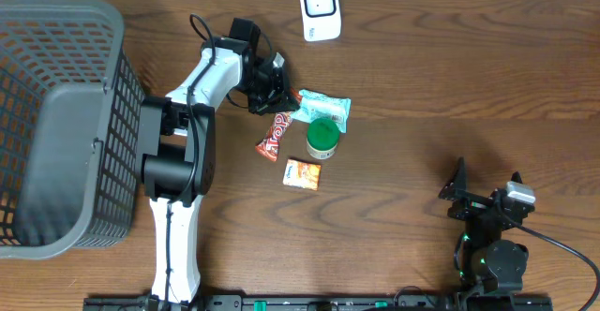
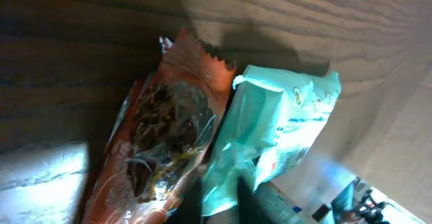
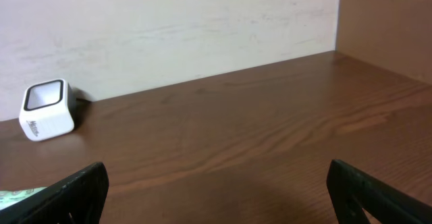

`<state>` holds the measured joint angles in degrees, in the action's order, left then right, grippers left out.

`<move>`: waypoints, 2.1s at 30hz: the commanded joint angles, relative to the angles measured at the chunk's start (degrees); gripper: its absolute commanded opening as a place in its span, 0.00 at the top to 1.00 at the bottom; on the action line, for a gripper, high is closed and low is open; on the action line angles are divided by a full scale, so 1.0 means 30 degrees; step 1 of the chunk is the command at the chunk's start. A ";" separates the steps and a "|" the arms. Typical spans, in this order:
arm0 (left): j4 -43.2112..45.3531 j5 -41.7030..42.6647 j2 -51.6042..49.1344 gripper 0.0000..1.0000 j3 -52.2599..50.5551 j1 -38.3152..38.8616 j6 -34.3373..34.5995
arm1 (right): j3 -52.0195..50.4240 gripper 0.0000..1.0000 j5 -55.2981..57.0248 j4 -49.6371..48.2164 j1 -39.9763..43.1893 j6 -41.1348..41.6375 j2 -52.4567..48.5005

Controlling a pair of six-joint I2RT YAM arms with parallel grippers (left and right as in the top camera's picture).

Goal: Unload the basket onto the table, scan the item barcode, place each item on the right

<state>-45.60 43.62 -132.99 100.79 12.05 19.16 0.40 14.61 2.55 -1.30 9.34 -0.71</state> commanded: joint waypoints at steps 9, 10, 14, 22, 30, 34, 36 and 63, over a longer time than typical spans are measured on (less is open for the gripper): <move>0.0022 -0.3468 0.1545 0.29 0.0022 0.0918 0.2346 | -0.0029 0.01 0.0029 0.0080 0.0058 -0.0284 0.0058; 0.0153 -0.3475 0.1698 0.24 0.0022 0.1122 0.2790 | -0.0029 0.01 0.0029 0.0080 0.0058 -0.0284 0.0058; 0.0517 -0.3118 0.1727 0.13 0.0015 0.2098 0.4874 | -0.0029 0.01 0.0029 0.0080 0.0058 -0.0284 0.0058; 0.1319 -0.3293 0.1501 0.06 0.0007 0.2878 0.7526 | -0.0029 0.01 0.0029 0.0080 0.0058 -0.0284 0.0058; 0.0510 -0.5566 0.1501 0.05 -0.0138 0.2630 0.7941 | -0.0029 0.01 0.0029 0.0080 0.0058 -0.0284 0.0058; 0.0597 -0.5552 0.1501 0.05 -0.0612 0.2645 0.8102 | -0.0029 0.01 0.0029 0.0080 0.0058 -0.0284 0.0058; 0.0984 -0.5523 0.1501 0.05 -0.1035 0.2659 0.8094 | -0.0029 0.01 0.0029 0.0080 0.0058 -0.0284 0.0058; 1.1897 0.5144 -0.4313 0.87 -0.5158 0.4284 1.0586 | -0.0029 0.01 0.0029 0.0080 0.0058 -0.0284 0.0058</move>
<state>-7.81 61.87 -137.29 88.31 23.59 46.59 0.40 14.63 2.55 -1.30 9.32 -0.71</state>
